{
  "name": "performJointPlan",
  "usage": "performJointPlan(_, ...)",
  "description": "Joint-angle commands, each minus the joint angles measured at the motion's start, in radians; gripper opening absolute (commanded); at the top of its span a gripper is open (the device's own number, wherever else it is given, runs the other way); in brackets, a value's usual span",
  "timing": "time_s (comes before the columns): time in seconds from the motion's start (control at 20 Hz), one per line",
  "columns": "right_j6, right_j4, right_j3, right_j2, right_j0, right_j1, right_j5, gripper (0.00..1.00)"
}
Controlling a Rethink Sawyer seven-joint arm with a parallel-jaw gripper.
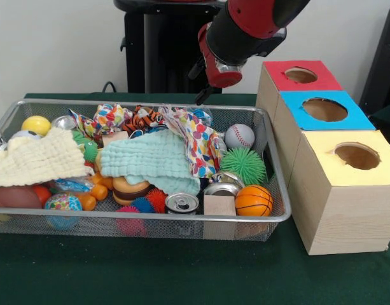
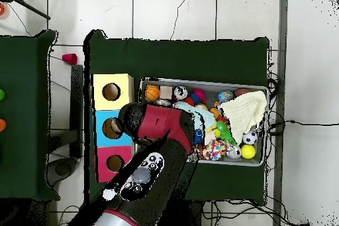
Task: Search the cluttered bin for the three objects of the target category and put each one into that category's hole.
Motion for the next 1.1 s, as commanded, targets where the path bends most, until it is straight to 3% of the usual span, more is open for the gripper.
performJointPlan(0.05,0.102,0.005,0.051,0.112,-0.001,0.039,0.014,1.0)
performJointPlan(1.1,0.161,0.066,0.111,0.16,0.0,0.105,-0.158,1.0)
